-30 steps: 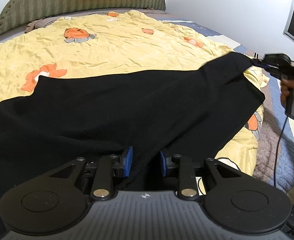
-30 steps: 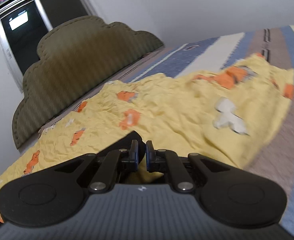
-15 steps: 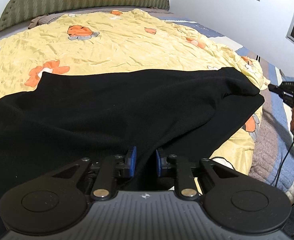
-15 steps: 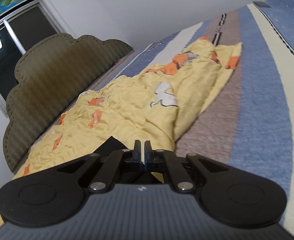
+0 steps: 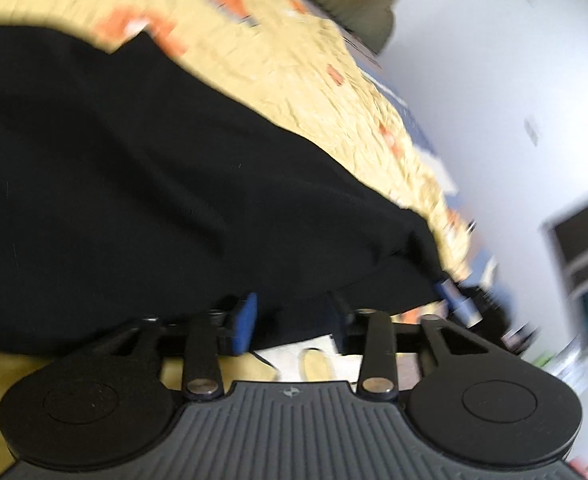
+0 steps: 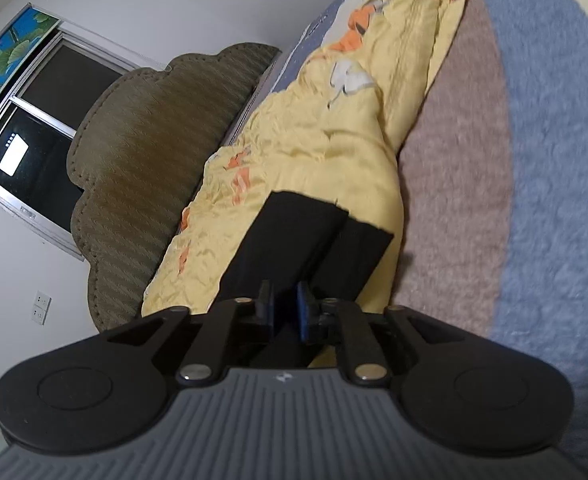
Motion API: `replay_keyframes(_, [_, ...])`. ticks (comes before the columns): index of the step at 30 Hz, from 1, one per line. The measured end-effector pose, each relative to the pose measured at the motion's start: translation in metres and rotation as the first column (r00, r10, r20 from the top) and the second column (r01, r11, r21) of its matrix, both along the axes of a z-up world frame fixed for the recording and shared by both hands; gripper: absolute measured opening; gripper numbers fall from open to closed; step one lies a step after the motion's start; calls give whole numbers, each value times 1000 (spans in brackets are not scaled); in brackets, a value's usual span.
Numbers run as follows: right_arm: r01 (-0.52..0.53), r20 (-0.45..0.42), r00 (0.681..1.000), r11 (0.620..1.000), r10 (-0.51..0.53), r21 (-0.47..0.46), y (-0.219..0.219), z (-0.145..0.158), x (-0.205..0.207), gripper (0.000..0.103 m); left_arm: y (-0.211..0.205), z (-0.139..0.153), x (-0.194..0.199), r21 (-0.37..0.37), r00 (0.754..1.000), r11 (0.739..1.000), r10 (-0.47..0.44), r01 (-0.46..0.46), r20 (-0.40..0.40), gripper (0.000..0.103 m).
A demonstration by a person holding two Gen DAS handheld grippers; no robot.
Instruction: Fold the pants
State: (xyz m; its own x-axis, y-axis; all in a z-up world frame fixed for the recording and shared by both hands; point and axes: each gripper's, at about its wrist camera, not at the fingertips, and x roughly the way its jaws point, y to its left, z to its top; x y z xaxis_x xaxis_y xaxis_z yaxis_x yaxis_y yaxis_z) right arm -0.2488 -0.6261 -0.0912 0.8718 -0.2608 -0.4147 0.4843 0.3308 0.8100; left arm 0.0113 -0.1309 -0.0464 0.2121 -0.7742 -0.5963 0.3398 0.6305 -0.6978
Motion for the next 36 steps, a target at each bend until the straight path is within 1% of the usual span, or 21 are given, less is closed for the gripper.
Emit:
replay_keyframes(2, [-4,23,1000,1000,4,2,0,-6,5,24,1,-2,-3,-53,998,998,21,-24,-58,64])
replay_keyframes(3, [-5,38,999,1000,5,1,-1,-8,7,29,-1,-1,-7,-79,997,997,17,-23,-69,67])
replay_keyframes(6, [-6,87,996,1000,7,-13,-3,-11,10,44,-13,5,-16,-109,997,994,-8,0,-74,67])
replay_keyframes(11, [-18,149,988,996,30,-82,-3,-20,12,54,-34,1,-17,-120,990,991,45,-61,-134,67])
replay_keyframes(12, [-18,171,985,996,33,-89,-2,-23,11,56,-39,0,-17,-99,988,992,70,-84,-134,67])
replay_keyframes(14, [-22,201,979,996,38,-84,-4,-27,6,58,-51,7,-23,6,990,992,123,-123,-62,67])
replay_keyframes(16, [-27,208,977,994,48,-103,-3,-26,5,63,-67,24,-33,157,988,978,124,-138,97,67])
replay_keyframes(18, [-27,181,982,987,56,-158,3,-19,6,74,-85,39,-44,312,964,940,58,-140,258,67])
replay_keyframes(19, [-32,166,984,982,64,-188,6,-16,5,77,-92,46,-49,369,943,919,8,-138,333,70])
replay_keyframes(20, [-37,152,986,976,70,-212,9,-13,5,81,-99,52,-54,422,911,894,-41,-149,410,77])
replay_keyframes(21, [-42,131,989,971,74,-234,11,-10,7,81,-104,56,-61,469,867,865,-88,-178,491,82])
replay_keyframes(23, [-50,93,993,964,77,-262,15,-6,11,81,-117,56,-76,565,754,789,-213,-243,622,83])
replay_keyframes(24, [-51,81,994,960,76,-275,17,-4,11,82,-123,54,-84,606,694,750,-288,-265,660,83])
replay_keyframes(25, [-48,69,995,956,71,-289,19,-1,11,82,-128,51,-90,633,644,724,-350,-275,681,83])
replay_keyframes(26, [-38,57,997,952,58,-303,20,2,9,82,-132,48,-97,648,601,711,-400,-272,691,83])
replay_keyframes(27, [-17,42,999,944,32,-329,25,8,7,82,-133,46,-102,653,573,711,-431,-260,697,83])
replay_keyframes(28, [-6,30,999,930,18,-367,31,15,4,82,-135,45,-103,654,565,717,-444,-241,695,83])
replay_keyframes(29, [-7,14,1000,910,14,-415,39,23,1,82,-133,46,-102,654,573,724,-447,-220,687,83])
replay_keyframes(31, [-52,-41,999,826,35,-561,71,46,-2,82,-138,44,-97,650,605,736,-435,-188,667,83])
replay_keyframes(34, [-213,-155,977,637,146,-741,136,71,5,82,-141,40,-93,653,626,738,-431,-169,650,83])
replay_keyframes(36, [-339,-275,940,476,200,-811,178,78,15,81,-137,35,-93,657,622,732,-433,-180,653,83])
